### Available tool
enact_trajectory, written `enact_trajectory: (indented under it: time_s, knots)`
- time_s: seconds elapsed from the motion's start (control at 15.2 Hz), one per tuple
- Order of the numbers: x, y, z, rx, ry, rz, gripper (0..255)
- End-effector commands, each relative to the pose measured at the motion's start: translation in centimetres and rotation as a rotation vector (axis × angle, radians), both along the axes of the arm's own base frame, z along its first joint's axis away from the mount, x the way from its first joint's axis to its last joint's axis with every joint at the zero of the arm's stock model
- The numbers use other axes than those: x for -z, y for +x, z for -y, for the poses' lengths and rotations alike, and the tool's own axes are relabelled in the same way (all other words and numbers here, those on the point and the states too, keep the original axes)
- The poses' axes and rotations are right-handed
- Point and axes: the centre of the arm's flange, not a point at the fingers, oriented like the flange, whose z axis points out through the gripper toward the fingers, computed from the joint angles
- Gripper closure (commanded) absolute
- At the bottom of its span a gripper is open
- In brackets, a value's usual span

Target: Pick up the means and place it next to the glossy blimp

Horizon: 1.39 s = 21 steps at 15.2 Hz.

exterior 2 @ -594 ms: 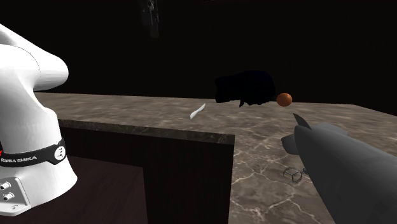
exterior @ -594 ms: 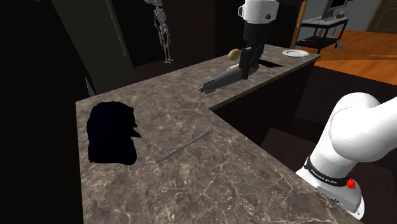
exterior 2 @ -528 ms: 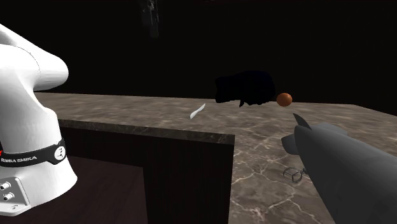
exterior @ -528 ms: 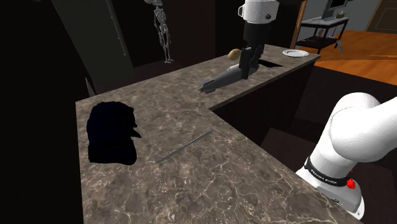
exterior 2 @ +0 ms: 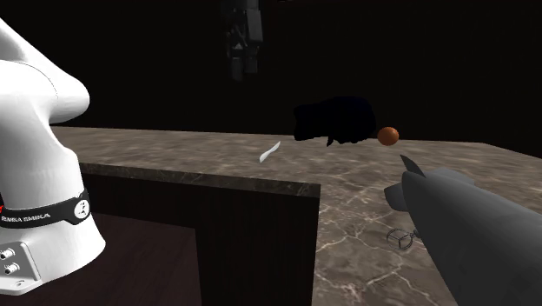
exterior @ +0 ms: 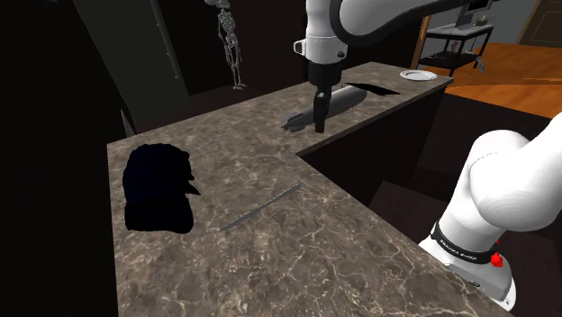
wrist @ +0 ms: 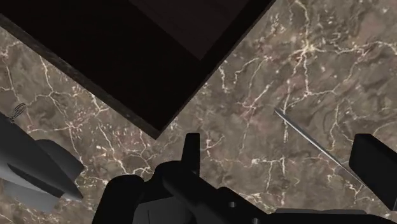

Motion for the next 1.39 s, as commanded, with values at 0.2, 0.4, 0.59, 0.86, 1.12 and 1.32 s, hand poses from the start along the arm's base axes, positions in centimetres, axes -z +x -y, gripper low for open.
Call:
enact_trajectory:
  time_s: [0.2, 0.4, 0.59, 0.86, 1.12, 1.32]
  knots:
    - [4.0, 3.7, -3.9, -0.251, -0.005, -0.024, 0]
    - [6.4, 5.3, -6.7, -0.398, -0.009, -0.039, 0]
    - [8.8, 6.5, -9.7, -0.546, -0.012, -0.053, 0]
    - [12.1, 7.3, -13.8, -0.743, -0.017, -0.073, 0]
    - [14.8, 7.4, -16.6, -0.872, -0.019, -0.086, 0]
    - [16.4, 7.3, -16.5, -0.872, -0.019, -0.086, 0]
